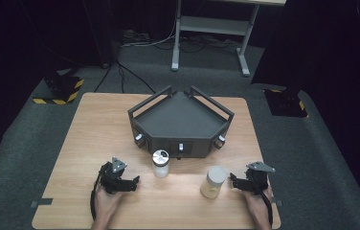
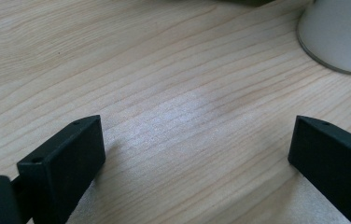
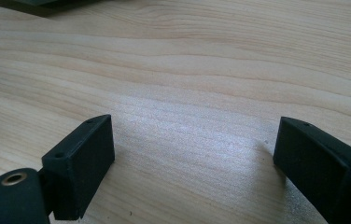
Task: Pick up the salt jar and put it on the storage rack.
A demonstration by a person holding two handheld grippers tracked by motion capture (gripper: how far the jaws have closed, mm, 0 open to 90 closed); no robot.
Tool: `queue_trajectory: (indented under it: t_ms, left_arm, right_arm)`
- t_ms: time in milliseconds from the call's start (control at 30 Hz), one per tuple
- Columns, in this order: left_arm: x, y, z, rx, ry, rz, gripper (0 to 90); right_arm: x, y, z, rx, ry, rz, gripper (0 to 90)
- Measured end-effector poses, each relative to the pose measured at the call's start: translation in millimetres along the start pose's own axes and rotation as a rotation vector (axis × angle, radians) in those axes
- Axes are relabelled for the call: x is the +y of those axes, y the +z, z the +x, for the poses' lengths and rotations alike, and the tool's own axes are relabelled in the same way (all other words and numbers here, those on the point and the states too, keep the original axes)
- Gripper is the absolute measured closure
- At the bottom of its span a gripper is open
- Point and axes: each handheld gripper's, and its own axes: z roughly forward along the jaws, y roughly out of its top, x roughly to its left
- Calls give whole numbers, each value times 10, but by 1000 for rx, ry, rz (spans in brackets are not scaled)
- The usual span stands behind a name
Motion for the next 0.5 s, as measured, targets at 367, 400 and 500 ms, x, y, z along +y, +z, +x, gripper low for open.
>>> queue_trajectory:
  t_ms: [367,400,500]
  left_arm:
    - [2,0,-2,1,-1,1,36]
    - [2,0,-2,1,-1,1,36]
    - [2,-1,-10,4,-4,1,36]
  right_arm:
    - [8,5,4,2,-3,3,107]
    - [8,6,5,1,-4,3,106]
    - [13,9,8,1,-1,4,102]
